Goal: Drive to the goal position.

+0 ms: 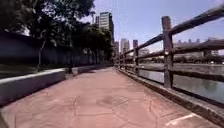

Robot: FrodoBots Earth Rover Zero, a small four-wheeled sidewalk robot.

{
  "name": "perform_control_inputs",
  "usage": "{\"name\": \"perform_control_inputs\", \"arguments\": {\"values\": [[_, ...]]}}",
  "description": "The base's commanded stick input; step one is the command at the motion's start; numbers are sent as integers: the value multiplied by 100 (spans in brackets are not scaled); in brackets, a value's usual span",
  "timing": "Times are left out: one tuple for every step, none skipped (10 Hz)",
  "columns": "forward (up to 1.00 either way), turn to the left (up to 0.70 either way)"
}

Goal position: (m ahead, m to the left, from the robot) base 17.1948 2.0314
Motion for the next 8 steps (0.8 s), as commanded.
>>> {"name": "perform_control_inputs", "arguments": {"values": [[100,1],[100,1],[100,1],[100,1],[100,1],[100,1],[100,1],[100,1]]}}
